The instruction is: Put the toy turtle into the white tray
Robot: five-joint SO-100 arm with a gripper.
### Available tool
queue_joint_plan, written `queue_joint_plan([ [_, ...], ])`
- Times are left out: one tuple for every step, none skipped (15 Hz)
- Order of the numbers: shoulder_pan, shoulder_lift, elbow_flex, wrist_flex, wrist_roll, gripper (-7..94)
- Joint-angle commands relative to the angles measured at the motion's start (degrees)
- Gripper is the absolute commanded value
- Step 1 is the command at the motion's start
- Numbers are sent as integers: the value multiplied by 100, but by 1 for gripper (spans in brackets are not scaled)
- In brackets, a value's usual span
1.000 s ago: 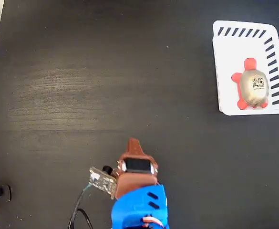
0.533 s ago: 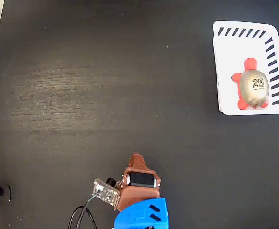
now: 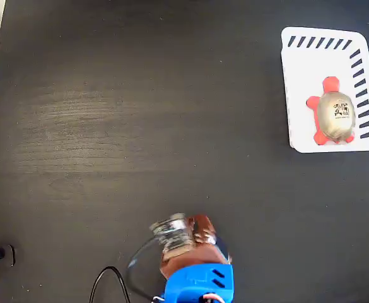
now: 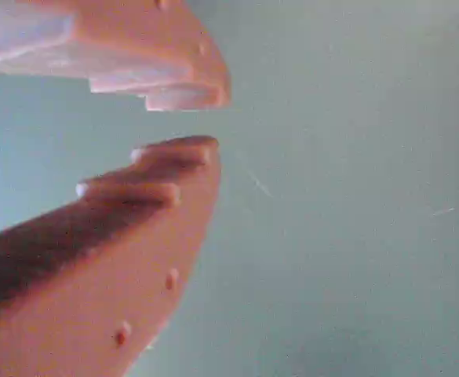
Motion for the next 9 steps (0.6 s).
queue_joint_plan([
  [202,9,-9,105,1600,1],
  [193,9,-9,105,1600,1],
  [176,9,-9,105,1600,1],
  [176,9,-9,105,1600,1],
  [176,9,-9,105,1600,1],
  [176,9,-9,105,1600,1],
  [176,9,-9,105,1600,1],
  [97,9,-9,97,1433,0],
  [-18,9,-9,53,747,-1],
])
